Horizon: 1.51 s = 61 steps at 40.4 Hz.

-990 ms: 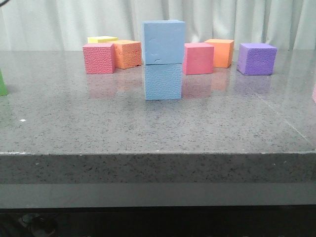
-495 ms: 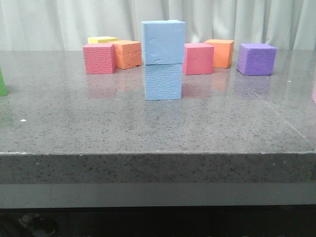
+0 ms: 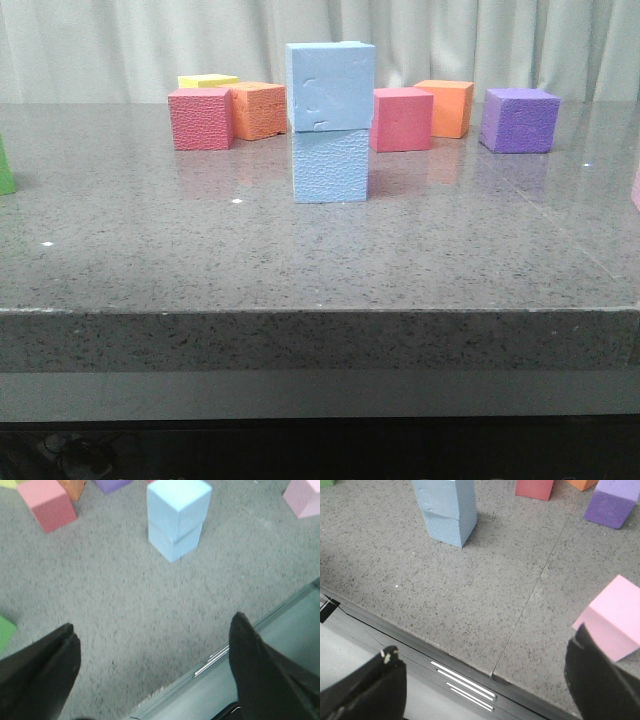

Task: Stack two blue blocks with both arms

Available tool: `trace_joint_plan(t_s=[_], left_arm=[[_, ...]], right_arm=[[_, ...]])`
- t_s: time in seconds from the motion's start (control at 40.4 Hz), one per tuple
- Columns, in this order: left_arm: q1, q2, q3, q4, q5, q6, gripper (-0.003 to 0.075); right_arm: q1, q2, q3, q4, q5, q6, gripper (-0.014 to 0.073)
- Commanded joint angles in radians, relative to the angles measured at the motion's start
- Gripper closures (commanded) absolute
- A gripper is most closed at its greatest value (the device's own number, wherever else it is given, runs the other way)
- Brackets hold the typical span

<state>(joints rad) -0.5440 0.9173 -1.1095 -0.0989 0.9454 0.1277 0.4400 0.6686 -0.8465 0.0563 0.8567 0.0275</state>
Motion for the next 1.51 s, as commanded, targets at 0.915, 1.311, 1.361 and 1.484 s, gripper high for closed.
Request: trace_joint_plan(t_s=[0.915, 1.311, 1.361, 1.484], left_arm=[[-0.005, -0.205, 0.239, -0.034, -0.267, -0.011, 0.0738], [0.028, -0.241, 0.285, -0.013, -0.321, -0.011, 0.0738], [0.064, -0.273, 0.331, -0.003, -0.384, -0.011, 0.0738], [0.204, -0.415, 0.512, 0.0, -0.583, -0.011, 0.0738]], right_arm=[[-0.001, -0.11, 0.102, 0.006, -0.18, 0.001, 0.0663], [-0.001, -0.11, 0.102, 0.007, -0.18, 0.001, 0.0663], [-0.001, -0.11, 0.102, 0.007, -0.18, 0.001, 0.0663], [-0.001, -0.11, 0.102, 0.007, -0.18, 0.001, 0.0663]])
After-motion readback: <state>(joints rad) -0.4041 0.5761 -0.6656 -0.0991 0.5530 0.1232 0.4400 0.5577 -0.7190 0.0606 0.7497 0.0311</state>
